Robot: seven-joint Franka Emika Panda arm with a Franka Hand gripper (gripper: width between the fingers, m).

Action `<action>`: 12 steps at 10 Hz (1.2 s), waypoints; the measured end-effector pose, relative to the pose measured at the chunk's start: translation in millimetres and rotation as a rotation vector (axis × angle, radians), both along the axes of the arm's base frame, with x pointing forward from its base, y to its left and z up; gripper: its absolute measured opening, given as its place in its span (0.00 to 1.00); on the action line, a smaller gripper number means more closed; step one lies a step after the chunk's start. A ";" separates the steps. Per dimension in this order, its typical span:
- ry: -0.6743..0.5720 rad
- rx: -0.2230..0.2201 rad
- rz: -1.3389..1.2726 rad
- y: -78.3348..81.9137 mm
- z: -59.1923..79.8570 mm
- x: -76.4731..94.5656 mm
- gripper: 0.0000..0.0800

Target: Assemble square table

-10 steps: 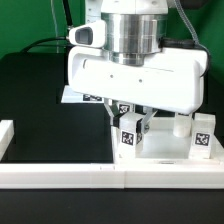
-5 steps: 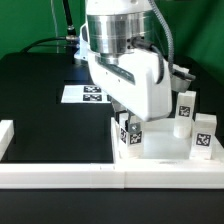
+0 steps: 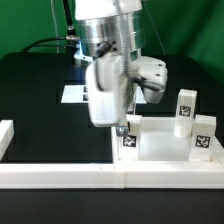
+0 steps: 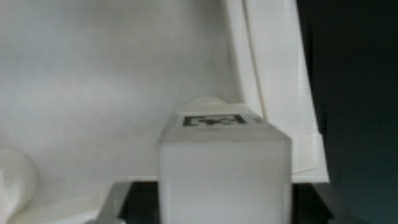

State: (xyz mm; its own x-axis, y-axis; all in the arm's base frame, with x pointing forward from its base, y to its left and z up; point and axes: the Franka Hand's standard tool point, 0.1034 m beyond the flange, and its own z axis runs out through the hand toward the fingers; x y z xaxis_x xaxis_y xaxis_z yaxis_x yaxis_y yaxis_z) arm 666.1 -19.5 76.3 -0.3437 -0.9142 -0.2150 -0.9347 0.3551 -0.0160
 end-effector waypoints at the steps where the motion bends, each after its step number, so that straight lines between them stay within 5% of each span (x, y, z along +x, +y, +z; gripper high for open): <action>1: 0.000 0.030 -0.064 0.5 0.2 0.7 0.36; 5: 0.020 0.017 -0.150 1.3 0.6 -0.1 0.37; 6: 0.022 0.017 -0.150 1.8 -0.4 -0.7 0.48; 7: 0.022 0.017 -0.150 1.9 -0.4 -0.7 0.48; 8: 0.018 0.017 -0.150 4.8 0.8 -0.5 0.70; 9: 0.009 0.017 -0.138 15.0 7.2 -3.4 0.79; 12: -0.046 0.039 -0.096 5.2 54.4 -15.0 0.81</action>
Offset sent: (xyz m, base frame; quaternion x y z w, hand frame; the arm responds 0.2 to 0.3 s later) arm -0.0071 -0.0001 -0.0033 0.0100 0.0516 0.1737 0.9834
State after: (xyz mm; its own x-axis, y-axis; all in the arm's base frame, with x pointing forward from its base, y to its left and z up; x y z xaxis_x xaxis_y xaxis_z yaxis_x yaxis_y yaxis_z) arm 651.1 -14.2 130.7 -0.4178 -0.8682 -0.2678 -0.8951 0.4439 -0.0425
